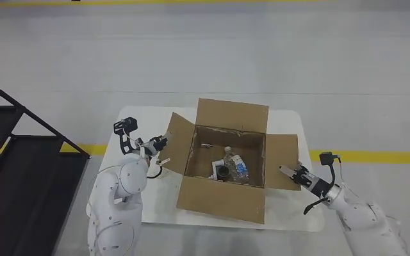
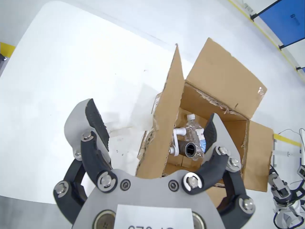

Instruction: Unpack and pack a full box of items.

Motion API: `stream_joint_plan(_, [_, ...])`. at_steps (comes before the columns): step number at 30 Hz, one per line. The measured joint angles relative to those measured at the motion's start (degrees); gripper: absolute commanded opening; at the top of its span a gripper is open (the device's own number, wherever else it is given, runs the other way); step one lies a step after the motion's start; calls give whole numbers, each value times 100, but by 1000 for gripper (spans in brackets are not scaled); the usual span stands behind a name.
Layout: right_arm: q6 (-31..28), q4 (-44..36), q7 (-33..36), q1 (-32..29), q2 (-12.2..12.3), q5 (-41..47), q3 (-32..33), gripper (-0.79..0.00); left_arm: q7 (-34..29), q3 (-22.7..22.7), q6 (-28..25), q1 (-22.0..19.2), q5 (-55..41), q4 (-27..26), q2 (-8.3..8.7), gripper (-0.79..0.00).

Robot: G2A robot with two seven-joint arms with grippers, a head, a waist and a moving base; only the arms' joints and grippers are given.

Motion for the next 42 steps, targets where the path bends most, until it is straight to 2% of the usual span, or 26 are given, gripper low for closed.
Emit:
stream_joint_plan(1, [1,0,-17,-5,1,-7,-11,-579,-56,-11,-20,-29,-79,92,5,-65])
stream_joint_plan(2, [0,-4,-28,-10,3,-14,-20,-634,-98,-15,-45,-48,-158,156,8,-179])
stream_joint_plan(3, [-3,-8,-38,-15,4,-20,-27,-696,-142,-13,-83,-63,-228,219,13,-428])
stream_joint_plan(4, [-7,-11,-51,-21,7,-26,-33,-727,-199,-11,-130,-81,-328,298,17,-566])
stream_joint_plan(5, [-9,-11,-60,-25,9,-29,-35,-773,-251,-11,-160,-94,-411,358,21,-785])
stream_joint_plan(11, [-3,-19,-108,-42,25,-45,-42,-785,-575,-59,-212,-166,-631,585,67,-785])
stream_joint_plan(17, [23,-81,-113,-37,46,-55,-30,-785,-880,-65,-217,-91,-636,486,119,-785])
stream_joint_plan(24, [4,-213,23,-41,83,106,15,-785,-1480,-148,-6,240,-922,87,171,-785])
stream_joint_plan(32, [163,-367,522,-35,148,584,81,-785,-2043,-278,341,648,-1214,-477,235,-785])
stream_joint_plan(42, [417,-342,1047,88,214,992,93,-785,-2286,-186,541,634,-1668,-908,293,-785])
